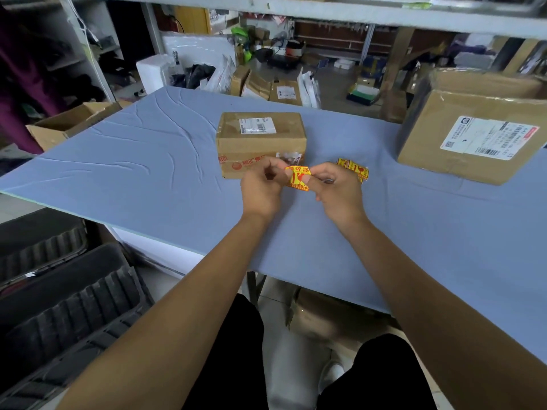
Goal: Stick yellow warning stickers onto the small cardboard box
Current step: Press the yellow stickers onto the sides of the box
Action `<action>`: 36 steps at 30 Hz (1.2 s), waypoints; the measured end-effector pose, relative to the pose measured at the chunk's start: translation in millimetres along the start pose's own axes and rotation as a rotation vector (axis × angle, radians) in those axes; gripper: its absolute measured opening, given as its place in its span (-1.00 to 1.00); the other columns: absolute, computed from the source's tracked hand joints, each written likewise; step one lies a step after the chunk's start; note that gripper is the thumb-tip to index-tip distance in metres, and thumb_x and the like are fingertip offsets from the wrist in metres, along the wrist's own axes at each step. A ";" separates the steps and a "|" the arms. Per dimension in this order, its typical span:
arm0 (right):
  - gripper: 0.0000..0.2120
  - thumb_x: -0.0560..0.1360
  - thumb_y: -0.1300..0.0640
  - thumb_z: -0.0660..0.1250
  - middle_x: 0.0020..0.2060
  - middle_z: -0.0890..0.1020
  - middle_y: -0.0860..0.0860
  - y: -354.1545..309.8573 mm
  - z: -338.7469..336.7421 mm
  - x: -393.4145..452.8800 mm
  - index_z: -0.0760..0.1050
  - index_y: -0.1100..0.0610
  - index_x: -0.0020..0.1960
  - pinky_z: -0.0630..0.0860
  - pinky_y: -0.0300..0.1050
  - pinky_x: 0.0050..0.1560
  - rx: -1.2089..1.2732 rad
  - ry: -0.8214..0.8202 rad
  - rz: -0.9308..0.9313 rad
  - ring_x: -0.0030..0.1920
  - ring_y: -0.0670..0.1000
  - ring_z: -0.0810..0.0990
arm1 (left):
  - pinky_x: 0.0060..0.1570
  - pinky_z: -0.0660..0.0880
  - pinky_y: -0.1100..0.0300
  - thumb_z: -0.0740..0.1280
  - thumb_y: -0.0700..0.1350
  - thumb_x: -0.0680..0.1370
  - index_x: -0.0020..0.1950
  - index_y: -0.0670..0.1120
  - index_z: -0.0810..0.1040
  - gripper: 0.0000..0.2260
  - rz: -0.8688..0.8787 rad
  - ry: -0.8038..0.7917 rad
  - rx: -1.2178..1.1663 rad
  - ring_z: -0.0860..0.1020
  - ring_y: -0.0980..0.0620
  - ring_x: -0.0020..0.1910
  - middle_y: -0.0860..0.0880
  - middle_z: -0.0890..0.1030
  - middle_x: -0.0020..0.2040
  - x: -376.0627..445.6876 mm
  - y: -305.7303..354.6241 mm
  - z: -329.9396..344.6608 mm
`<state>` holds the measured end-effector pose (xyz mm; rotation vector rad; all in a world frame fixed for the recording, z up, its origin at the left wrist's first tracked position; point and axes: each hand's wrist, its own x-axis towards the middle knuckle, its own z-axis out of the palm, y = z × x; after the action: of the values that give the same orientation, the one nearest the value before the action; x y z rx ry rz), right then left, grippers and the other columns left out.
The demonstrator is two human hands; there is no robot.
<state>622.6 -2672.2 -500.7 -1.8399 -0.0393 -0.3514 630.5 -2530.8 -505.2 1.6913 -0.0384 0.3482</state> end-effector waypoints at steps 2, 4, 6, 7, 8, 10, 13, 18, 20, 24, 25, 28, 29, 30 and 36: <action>-0.92 0.46 0.28 0.41 -0.38 0.57 -0.05 -3.5 8.0 10.4 0.56 0.13 -0.14 0.37 -0.40 -0.48 0.023 0.020 -0.001 -0.57 -0.22 0.42 | -0.18 0.54 0.30 0.38 -0.36 0.51 -0.23 -0.05 0.55 -0.77 0.003 0.060 -0.034 0.57 0.09 -0.26 0.02 0.61 -0.27 8.6 5.8 3.0; -0.85 0.46 0.28 0.41 -0.40 0.56 -0.06 -3.3 13.4 19.3 0.54 0.05 -0.16 0.38 -0.36 -0.45 0.032 0.018 -0.024 -0.54 -0.23 0.44 | -0.19 0.55 0.25 0.38 -0.33 0.52 -0.23 -0.04 0.54 -0.78 0.009 0.077 -0.009 0.56 0.10 -0.28 0.03 0.60 -0.28 16.0 7.1 4.0; -0.75 0.45 0.29 0.42 -0.42 0.55 -0.07 -1.4 16.3 24.8 0.50 -0.05 -0.20 0.38 -0.31 -0.42 0.043 0.010 -0.039 -0.52 -0.22 0.46 | -0.10 0.61 0.06 0.39 -0.27 0.51 -0.24 0.05 0.53 -0.76 0.012 0.083 0.055 0.58 0.03 -0.25 0.00 0.61 -0.29 20.8 4.6 3.7; -0.74 0.45 0.29 0.41 -0.41 0.55 -0.05 -0.3 17.0 26.8 0.49 -0.06 -0.22 0.37 -0.31 -0.42 0.056 0.005 -0.036 -0.52 -0.22 0.45 | -0.02 0.61 -0.07 0.40 -0.23 0.50 -0.24 0.10 0.52 -0.76 0.016 0.092 0.084 0.61 -0.01 -0.22 -0.01 0.63 -0.29 22.5 2.7 3.6; -0.75 0.45 0.29 0.41 -0.39 0.55 -0.03 0.9 17.3 28.7 0.49 -0.04 -0.23 0.37 -0.32 -0.44 0.071 -0.004 -0.031 -0.53 -0.20 0.45 | 0.03 0.60 -0.15 0.41 -0.20 0.48 -0.22 0.12 0.52 -0.78 0.021 0.105 0.109 0.64 -0.04 -0.20 0.01 0.64 -0.29 23.7 1.6 3.1; -0.84 0.48 0.26 0.40 -0.34 0.58 0.02 2.6 17.2 31.2 0.51 0.04 -0.20 0.38 -0.34 -0.46 0.074 -0.018 -0.031 -0.53 -0.17 0.46 | 0.01 0.60 -0.14 0.43 -0.20 0.47 -0.14 0.08 0.50 -0.81 0.015 0.144 0.131 0.64 -0.01 -0.21 0.10 0.61 -0.32 25.7 1.7 3.0; -0.95 0.51 0.21 0.36 -0.33 0.61 -0.01 3.5 17.3 34.7 0.52 0.10 -0.12 0.41 -0.36 -0.45 -0.003 0.017 -0.079 -0.53 -0.17 0.49 | -0.07 0.62 -0.03 0.48 -0.22 0.46 -0.10 0.01 0.43 -0.75 -0.006 0.193 0.131 0.60 0.03 -0.26 0.12 0.57 -0.36 29.3 4.5 2.4; -0.95 0.50 0.11 0.37 -0.36 0.64 -0.02 1.8 22.4 45.8 0.56 0.08 -0.10 0.56 -0.09 -0.29 -0.178 0.145 -0.201 -0.40 -0.03 0.60 | -0.16 0.56 0.06 0.50 -0.16 0.44 -0.22 0.00 0.39 -0.72 0.004 0.266 0.226 0.64 -0.09 -0.19 0.06 0.60 -0.34 32.9 14.7 5.7; -0.87 0.48 0.10 0.39 -0.35 0.64 -0.02 1.2 24.0 49.0 0.56 0.09 0.02 0.58 -0.06 -0.23 -0.201 0.165 -0.215 -0.35 0.01 0.62 | -0.18 0.52 0.09 0.51 -0.14 0.44 -0.23 -0.04 0.41 -0.74 0.005 0.288 0.264 0.61 -0.09 -0.20 0.03 0.61 -0.31 34.4 19.5 7.1; -0.60 0.49 0.12 0.40 -0.31 0.66 -0.01 1.6 24.0 51.3 0.49 0.00 0.31 0.58 -0.14 -0.11 -0.242 0.131 -0.184 -0.25 -0.03 0.64 | -0.23 0.44 0.15 0.51 -0.09 0.44 -0.22 -0.06 0.46 -0.77 -0.035 0.282 0.338 0.56 -0.09 -0.21 0.01 0.58 -0.30 36.4 20.7 6.8; -0.62 0.49 0.10 0.40 -0.31 0.68 -0.01 2.7 24.3 52.2 0.51 0.00 0.30 0.60 -0.06 -0.07 -0.262 0.124 -0.183 -0.23 -0.01 0.66 | -0.24 0.43 0.17 0.51 -0.08 0.43 -0.21 -0.06 0.46 -0.77 -0.049 0.279 0.346 0.55 -0.09 -0.20 0.01 0.57 -0.30 36.5 19.7 6.4; -0.68 0.48 0.07 0.39 -0.30 0.70 0.02 4.0 25.1 53.4 0.55 0.02 0.24 0.59 0.05 -0.03 -0.284 0.124 -0.180 -0.21 0.03 0.67 | -0.26 0.41 0.19 0.52 -0.08 0.43 -0.20 -0.06 0.48 -0.78 -0.060 0.268 0.367 0.57 -0.08 -0.21 0.01 0.58 -0.30 37.2 17.8 5.5; -0.68 0.48 0.07 0.39 -0.30 0.71 0.02 4.1 25.4 53.8 0.55 0.02 0.23 0.59 0.05 -0.02 -0.281 0.126 -0.179 -0.21 0.03 0.67 | -0.26 0.42 0.18 0.52 -0.07 0.43 -0.20 -0.06 0.49 -0.79 -0.059 0.266 0.373 0.58 -0.09 -0.20 0.01 0.58 -0.30 37.7 18.2 5.1; -0.69 0.48 0.07 0.40 -0.30 0.71 0.03 3.9 25.4 54.2 0.55 0.02 0.22 0.59 0.04 -0.02 -0.279 0.129 -0.179 -0.21 0.03 0.67 | -0.25 0.45 0.16 0.52 -0.07 0.43 -0.20 -0.06 0.49 -0.79 -0.056 0.265 0.380 0.60 -0.10 -0.20 0.00 0.59 -0.29 38.0 18.4 4.7; -0.68 0.48 0.00 0.39 -0.25 0.74 0.02 3.7 21.0 54.9 0.56 0.01 0.21 0.60 -0.01 -0.03 -0.407 0.148 -0.257 -0.18 0.04 0.69 | -0.11 0.51 0.07 0.48 0.05 0.45 -0.06 -0.07 0.53 -0.75 -0.048 0.235 0.563 0.64 -0.16 -0.07 -0.04 0.66 -0.19 37.6 23.7 2.3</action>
<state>680.4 -2661.9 -495.2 -2.2109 -0.1091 -0.7165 661.5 -2530.2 -473.3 2.1876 0.2988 0.5558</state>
